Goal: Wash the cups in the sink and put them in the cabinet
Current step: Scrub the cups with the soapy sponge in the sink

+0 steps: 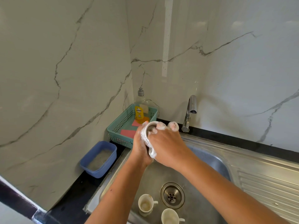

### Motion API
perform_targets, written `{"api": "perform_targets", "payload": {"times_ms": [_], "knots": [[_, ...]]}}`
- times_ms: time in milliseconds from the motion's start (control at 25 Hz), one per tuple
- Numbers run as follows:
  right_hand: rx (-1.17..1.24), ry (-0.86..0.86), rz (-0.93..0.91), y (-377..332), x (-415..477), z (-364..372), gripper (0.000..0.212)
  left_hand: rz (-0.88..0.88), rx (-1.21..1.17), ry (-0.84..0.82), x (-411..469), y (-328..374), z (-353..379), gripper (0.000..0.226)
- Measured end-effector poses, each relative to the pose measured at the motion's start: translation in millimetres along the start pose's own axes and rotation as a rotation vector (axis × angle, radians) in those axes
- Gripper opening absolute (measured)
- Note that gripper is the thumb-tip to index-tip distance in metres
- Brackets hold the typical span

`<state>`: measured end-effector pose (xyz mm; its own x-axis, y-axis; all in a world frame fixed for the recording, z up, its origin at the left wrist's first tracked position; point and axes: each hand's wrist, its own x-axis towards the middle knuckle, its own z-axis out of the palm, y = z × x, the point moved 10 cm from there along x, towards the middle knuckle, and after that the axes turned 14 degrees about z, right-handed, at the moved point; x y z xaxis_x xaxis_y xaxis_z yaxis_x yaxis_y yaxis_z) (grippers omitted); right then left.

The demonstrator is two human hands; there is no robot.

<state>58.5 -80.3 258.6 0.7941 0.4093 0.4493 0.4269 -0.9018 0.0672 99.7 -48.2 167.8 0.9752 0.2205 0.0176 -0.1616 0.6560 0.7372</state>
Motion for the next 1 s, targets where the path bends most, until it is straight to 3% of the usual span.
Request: {"api": "perform_targets", "payload": {"times_ms": [200, 320, 400, 480, 600, 800, 880, 1000], "knots": [[0.445, -0.188, -0.023, 6, -8, 6, 0.029, 0.126, -0.002, -0.014, 3, 20, -8, 0.046], [0.23, -0.044, -0.058, 5, -13, 7, 0.033, 0.087, 0.114, -0.033, 5, 16, -9, 0.053], [0.154, -0.096, -0.01, 8, -10, 20, 0.024, 0.089, 0.201, -0.051, 3, 11, -8, 0.055], [0.228, -0.199, -0.003, 9, -9, 28, 0.026, 0.147, 0.264, -0.029, 3, 9, -15, 0.053], [0.347, -0.338, -0.007, 12, -7, 33, 0.028, 0.128, 0.225, -0.023, 5, -3, -21, 0.07], [0.465, -0.346, 0.029, 21, -9, 31, 0.029, 0.013, 0.182, -0.017, -5, -14, -13, 0.04], [0.544, -0.361, 0.081, 31, -9, 33, 0.032, -0.047, 0.18, -0.094, -9, -16, -6, 0.047], [0.639, -0.341, 0.152, 45, -8, 33, 0.042, -0.064, 0.203, -0.241, -17, -4, 9, 0.038]]}}
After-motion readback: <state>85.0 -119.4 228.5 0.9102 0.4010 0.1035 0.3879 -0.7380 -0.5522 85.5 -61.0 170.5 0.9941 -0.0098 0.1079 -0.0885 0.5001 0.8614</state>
